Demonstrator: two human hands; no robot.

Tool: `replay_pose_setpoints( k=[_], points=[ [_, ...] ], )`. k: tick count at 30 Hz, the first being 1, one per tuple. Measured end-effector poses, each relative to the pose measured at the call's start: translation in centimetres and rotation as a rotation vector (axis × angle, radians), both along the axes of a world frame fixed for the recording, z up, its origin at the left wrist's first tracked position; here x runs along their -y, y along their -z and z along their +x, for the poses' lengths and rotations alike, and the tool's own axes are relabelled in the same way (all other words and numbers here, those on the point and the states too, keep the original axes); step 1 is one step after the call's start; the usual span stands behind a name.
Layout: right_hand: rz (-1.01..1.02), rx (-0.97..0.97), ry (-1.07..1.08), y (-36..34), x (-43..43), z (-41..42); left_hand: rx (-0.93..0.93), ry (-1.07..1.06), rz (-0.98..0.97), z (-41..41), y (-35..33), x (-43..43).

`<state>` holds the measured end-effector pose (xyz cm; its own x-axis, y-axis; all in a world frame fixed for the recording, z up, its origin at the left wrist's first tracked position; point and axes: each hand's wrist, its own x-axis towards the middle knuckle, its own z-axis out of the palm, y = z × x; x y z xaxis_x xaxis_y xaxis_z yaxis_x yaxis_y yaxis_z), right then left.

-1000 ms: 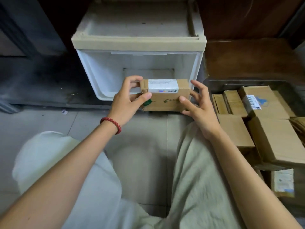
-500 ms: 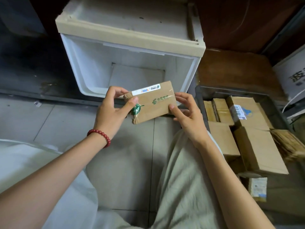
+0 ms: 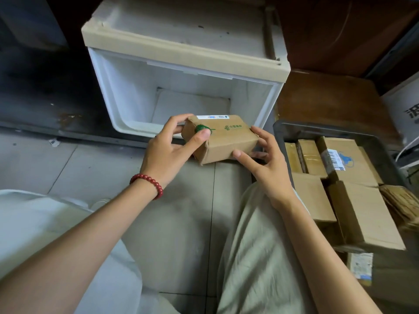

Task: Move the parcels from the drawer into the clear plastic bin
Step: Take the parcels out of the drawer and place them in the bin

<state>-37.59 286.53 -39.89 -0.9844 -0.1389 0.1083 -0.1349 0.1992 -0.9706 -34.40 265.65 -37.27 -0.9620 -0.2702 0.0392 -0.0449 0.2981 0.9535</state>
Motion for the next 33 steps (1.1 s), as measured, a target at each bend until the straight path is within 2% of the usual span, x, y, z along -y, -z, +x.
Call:
replay_pose_setpoints(
  k=[7,13,17,22,26,28,33],
  points=[
    [-0.031,0.090,0.112,-0.3,-0.1,-0.3,0.057,0.192,0.031,0.2,0.4,-0.2],
    [-0.010,0.111,0.080,-0.5,-0.1,-0.3,-0.015,0.082,0.064,-0.4,0.3,-0.8],
    [-0.102,0.126,0.017,-0.3,0.1,-0.4,0.011,-0.026,0.087,-1.2,-0.3,-1.5],
    [-0.249,0.138,0.075,-0.4,-0.2,0.0,-0.015,-0.020,0.291,-1.8,-1.5,-3.4],
    [-0.434,0.152,0.232,-0.9,-2.1,0.4,-0.023,0.095,0.241,-2.8,-1.4,-6.5],
    [-0.492,0.162,0.295,-1.5,-3.1,0.8,-0.074,0.148,0.155,-3.3,-1.7,-7.9],
    [-0.413,0.232,0.423,-1.8,-9.2,3.5,-0.085,0.382,0.041,-4.3,-1.7,-12.7]
  ],
)
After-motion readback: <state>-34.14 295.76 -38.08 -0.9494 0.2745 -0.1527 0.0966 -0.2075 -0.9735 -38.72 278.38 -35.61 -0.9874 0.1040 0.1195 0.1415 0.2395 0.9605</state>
